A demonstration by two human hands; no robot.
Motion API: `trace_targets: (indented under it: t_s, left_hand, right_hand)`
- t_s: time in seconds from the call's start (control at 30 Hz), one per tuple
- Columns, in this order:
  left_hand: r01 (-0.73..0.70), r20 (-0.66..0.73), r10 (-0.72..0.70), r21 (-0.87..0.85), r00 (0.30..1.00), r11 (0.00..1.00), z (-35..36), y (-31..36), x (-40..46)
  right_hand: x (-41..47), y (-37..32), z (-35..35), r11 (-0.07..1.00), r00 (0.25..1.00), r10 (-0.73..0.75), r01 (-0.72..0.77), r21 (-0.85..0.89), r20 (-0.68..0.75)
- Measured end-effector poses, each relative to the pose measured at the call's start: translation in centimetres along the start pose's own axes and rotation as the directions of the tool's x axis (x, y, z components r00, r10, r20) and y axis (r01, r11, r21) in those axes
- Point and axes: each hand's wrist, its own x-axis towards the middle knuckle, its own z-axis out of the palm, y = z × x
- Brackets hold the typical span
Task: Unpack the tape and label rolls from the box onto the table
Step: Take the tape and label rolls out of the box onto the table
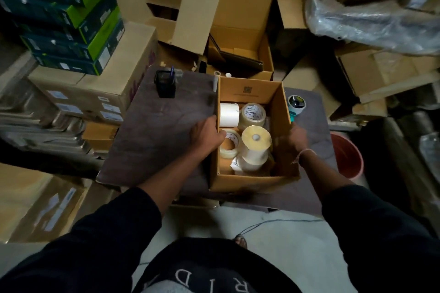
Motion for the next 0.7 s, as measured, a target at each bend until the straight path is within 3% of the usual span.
trace_targets:
  t_s: [0.37, 0.43, 0.5, 0.53, 0.6, 0.7]
  left_hand:
    - [-0.039, -0.063, 0.043, 0.063, 0.997, 0.997, 2.6, 1.8, 0.4]
    - [-0.041, -0.091, 0.046, 0.053, 0.995, 0.998, 2.7, 1.5, 0.3]
    - [-0.041, -0.097, 0.045, 0.036, 0.994, 0.998, 2.7, 1.2, 0.3]
    - [-0.037, -0.095, 0.039, 0.029, 0.995, 0.999, 2.7, 1.1, 0.3]
    - [-0.022, -0.087, 0.024, 0.015, 0.996, 1.0, 2.9, 1.0, 0.4]
    - [-0.011, -0.067, 0.008, -0.031, 0.998, 0.999, 3.0, 0.7, 0.4]
  right_hand:
    - [0.0, 1.8, -2.1, 0.998, 1.0, 0.016, -0.015, 0.062, -0.022]
    - [-0.4, 1.0, -2.1, 0.994, 0.964, -0.112, 0.113, -0.01, -0.239]
    - [-0.7, -0.1, -1.9, 0.92, 0.829, -0.391, 0.336, -0.204, -0.399]
    - [-0.7, -0.7, -1.6, 0.859, 0.774, -0.511, 0.441, -0.261, -0.375]
    - [-0.7, -1.9, -0.6, 0.801, 0.795, -0.587, 0.54, -0.259, -0.155]
    - [-0.7, -3.0, 1.3, 0.836, 0.885, -0.421, 0.463, -0.293, 0.198]
